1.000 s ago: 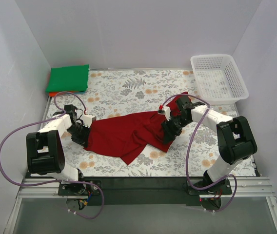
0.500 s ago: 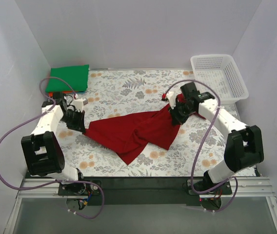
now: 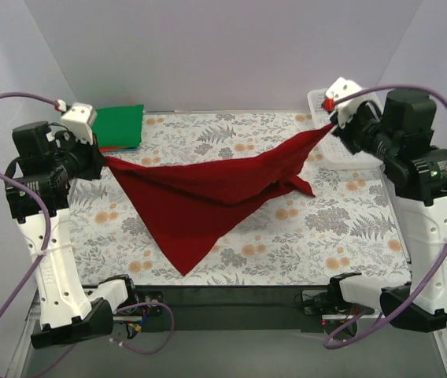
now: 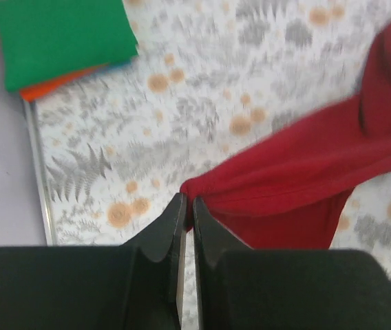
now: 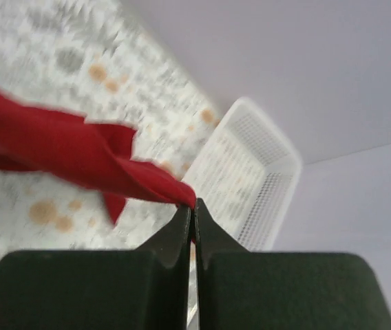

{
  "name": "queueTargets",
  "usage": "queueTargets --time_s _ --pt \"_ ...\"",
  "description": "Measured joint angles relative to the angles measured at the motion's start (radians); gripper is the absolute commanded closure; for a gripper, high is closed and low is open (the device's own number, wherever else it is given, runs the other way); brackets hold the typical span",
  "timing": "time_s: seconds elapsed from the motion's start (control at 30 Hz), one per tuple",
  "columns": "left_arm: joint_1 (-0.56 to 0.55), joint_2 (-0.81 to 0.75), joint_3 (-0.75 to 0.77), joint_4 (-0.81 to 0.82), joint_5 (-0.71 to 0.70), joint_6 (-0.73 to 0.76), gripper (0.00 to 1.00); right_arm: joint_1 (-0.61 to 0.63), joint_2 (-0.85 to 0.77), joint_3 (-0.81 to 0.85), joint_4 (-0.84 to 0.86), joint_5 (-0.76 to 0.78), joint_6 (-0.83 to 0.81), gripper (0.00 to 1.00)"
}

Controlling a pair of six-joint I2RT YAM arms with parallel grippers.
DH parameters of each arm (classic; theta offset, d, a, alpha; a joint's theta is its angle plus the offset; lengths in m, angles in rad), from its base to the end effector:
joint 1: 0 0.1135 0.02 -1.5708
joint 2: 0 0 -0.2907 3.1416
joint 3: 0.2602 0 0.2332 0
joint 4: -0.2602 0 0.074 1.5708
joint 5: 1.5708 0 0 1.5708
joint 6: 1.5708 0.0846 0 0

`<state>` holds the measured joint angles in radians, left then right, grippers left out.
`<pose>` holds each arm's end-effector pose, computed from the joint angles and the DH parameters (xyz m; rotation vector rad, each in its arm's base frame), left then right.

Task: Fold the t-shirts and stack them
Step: Flatten the tshirt out

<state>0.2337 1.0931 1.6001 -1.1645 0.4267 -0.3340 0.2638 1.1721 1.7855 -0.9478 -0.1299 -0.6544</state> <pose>0.1771 0.0062 0.4412 -0.3909 2.1753 -0.5297 0.1960 0.0643 0.5084 -0.9221 1.6667 -0.1412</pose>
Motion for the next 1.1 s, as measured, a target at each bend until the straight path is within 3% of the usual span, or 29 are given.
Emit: queueTargets --time_s 0.17,0.43,0.53,0.7,0.83,1.1 --pt "0.0 0.015 0.192 0.098 -0.046 -0.146 1.0 0.0 0.119 0.319 0.019 0.069 0.003 0.99" --pt "0.0 0.074 0.222 0.219 0.002 -0.266 1.0 0.0 0.133 0.2 0.171 0.109 -0.006 0.99" --pt "-0.001 0.222 0.291 0.271 0.045 -0.314 1.0 0.0 0.248 0.226 0.252 0.13 -0.008 0.99" --pt "-0.034 0.613 0.574 0.375 0.055 -0.383 1.0 0.0 0.534 0.426 0.409 0.186 -0.008 0.99" --pt "-0.082 0.901 0.84 0.494 0.005 -0.439 1.0 0.0 0.655 0.458 0.599 0.241 -0.009 0.99" --pt "-0.118 0.927 0.747 1.018 -0.098 -0.582 1.0 -0.032 0.698 0.539 1.04 0.27 0.05 0.99"
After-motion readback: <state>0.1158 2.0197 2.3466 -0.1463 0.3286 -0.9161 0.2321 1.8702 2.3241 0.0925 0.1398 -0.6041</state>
